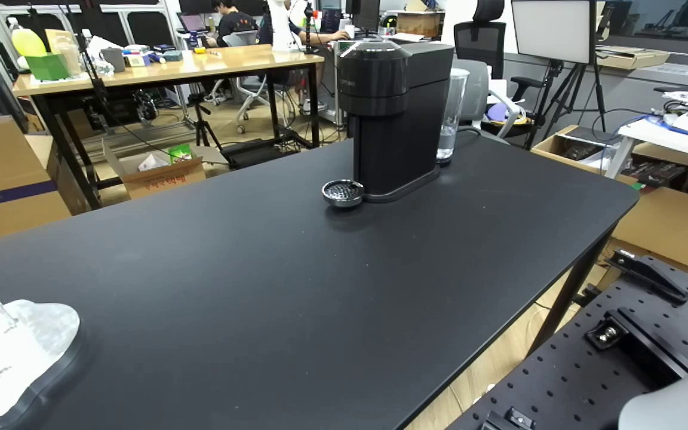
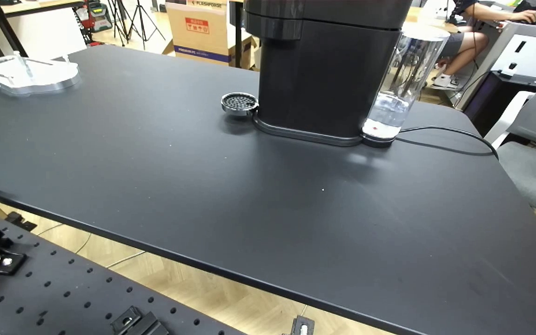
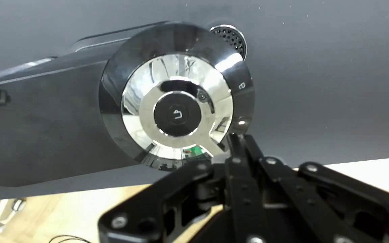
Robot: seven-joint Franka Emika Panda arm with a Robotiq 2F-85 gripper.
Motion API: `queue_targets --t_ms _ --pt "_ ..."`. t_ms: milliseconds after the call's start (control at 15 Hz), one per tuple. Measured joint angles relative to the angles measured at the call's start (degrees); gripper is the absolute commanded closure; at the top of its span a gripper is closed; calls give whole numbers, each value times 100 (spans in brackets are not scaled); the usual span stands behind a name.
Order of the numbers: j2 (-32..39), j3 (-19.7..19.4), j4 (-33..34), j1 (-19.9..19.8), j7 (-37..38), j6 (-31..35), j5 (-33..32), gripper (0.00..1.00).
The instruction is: Turn on the coffee maker
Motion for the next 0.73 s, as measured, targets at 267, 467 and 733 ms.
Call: queue_targets --t_ms 267,467,733 --pt "-39 -3 118 -2 304 -1264 14 34" --pt "43 -14 209 -19 485 -2123 42 39" --pt "129 -17 271 -29 514 -2234 45 34"
